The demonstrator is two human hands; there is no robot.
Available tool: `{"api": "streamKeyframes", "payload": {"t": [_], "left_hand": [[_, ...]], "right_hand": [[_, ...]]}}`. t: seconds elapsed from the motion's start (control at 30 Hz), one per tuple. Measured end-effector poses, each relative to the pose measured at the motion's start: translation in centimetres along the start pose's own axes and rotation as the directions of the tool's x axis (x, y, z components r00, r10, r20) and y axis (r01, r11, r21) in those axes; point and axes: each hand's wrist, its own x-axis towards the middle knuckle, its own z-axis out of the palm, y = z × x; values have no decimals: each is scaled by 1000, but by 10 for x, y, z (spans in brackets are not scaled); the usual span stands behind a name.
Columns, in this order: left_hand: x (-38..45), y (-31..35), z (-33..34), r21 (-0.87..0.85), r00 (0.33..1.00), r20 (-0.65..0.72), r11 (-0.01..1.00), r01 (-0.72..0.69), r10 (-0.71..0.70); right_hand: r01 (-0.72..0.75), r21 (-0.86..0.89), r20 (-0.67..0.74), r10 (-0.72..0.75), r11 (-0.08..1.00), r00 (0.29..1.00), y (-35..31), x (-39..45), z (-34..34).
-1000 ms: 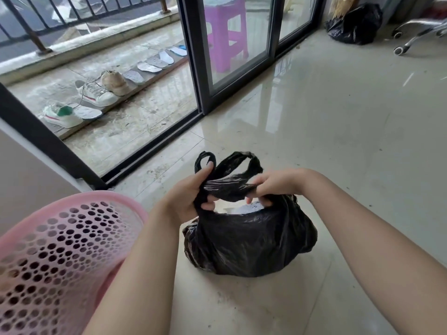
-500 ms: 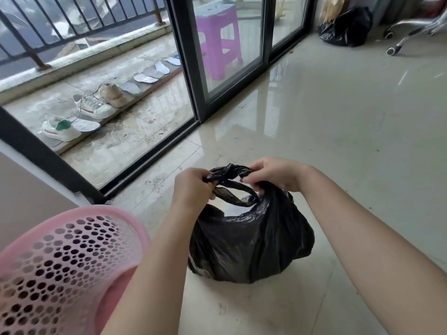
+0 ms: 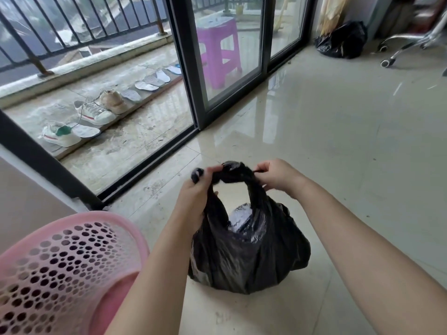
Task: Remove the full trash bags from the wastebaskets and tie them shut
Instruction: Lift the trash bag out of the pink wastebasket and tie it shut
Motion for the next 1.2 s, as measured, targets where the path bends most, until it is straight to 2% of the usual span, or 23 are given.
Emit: {"api": "streamKeyframes", "payload": {"t": [0.07, 0.1, 0.13, 0.17, 0.2, 0.27, 0.3, 0.37, 0.4, 0.43, 0.5, 0.53, 0.57, 0.6, 0.63, 0.67, 0.7, 0.73, 0.8, 0.9, 1.0, 1.07, 1.2], "left_hand": [[2, 3, -2, -225, 995, -81, 974, 32, -51], [5, 3, -4, -374, 991, -111, 927, 24, -70], [8, 3, -6, -522, 989, -125, 853, 2, -79], [10, 3, -7, -640, 988, -127, 768, -18, -83], [10, 1, -7, -723, 989, -122, 690, -29, -86], [8, -1, -4, -803, 990, -101, 596, -25, -94], [8, -2, -2, -812, 991, -93, 584, -19, -97], [10, -6, -4, -770, 992, -85, 638, -8, -90], [11, -9, -7, -732, 992, -86, 681, 1, -93], [12, -13, -13, -683, 989, -99, 731, 12, -109], [8, -29, -27, -489, 978, -167, 872, 30, -127], [4, -37, -34, -314, 974, -208, 949, 23, -92], [-1, -45, -38, -64, 974, -223, 998, 19, -33], [-5, -52, -41, 268, 980, -198, 963, 23, 32], [-10, -59, -42, 582, 988, -136, 813, 20, 72], [-13, -62, -42, 793, 993, -70, 609, -4, 99], [-15, -63, -42, 894, 992, -12, 445, -45, 125], [-15, -64, -41, 942, 990, 33, 326, -77, 140], [-16, -67, -37, 976, 982, 84, 185, -114, 167], [-17, -69, -32, 988, 983, 112, 91, -126, 147], [-15, -70, -36, 993, 985, 119, -25, -117, 128], [-18, -73, -38, 985, 983, 144, -114, -132, 111], [-21, -84, -36, 961, 984, 178, -209, -180, -28]], "right_hand": [[-1, 22, -54, 2, 1000, 999, 1, 1, -5], [-20, 104, -70, 28, 994, 997, 1, 1, -9], [-40, 259, -79, 62, 965, 995, 2, 1, -12], [-50, 468, -68, 92, 882, 993, 2, 0, -16], [-41, 678, -40, 93, 734, 995, 2, -3, -19], [23, 904, -13, -27, 428, 1000, 0, -10, -22], [62, 936, -26, -108, 348, 994, -1, -13, -20], [110, 927, -60, -146, 358, 987, -4, -17, -15], [93, 904, -67, -77, 418, 995, -1, -14, -16], [53, 867, -76, 27, 496, 997, 4, -11, -18], [43, 657, -230, 145, 752, 962, 26, -10, -27], [53, 430, -317, 96, 901, 944, 38, -12, -28], [50, 97, -334, -15, 994, 943, 50, -14, -27], [30, -262, -258, -99, 965, 961, 62, -16, -24], [33, -553, -152, -139, 833, 979, 68, -24, -17], [78, -718, -67, -180, 692, 981, 73, -30, -12], [112, -806, -10, -202, 581, 979, 75, -35, -9], [111, -862, 7, -207, 494, 978, 80, -37, -11], [126, -900, 3, -282, 417, 959, 95, -42, -20], [42, -913, -76, -270, 405, 960, 108, -45, -38], [93, -939, -12, -301, 331, 954, 101, -44, -33], [91, -937, -27, -330, 337, 944, 97, -42, -27], [-10, -905, -40, -61, 425, 997, 87, -46, -22]]}}
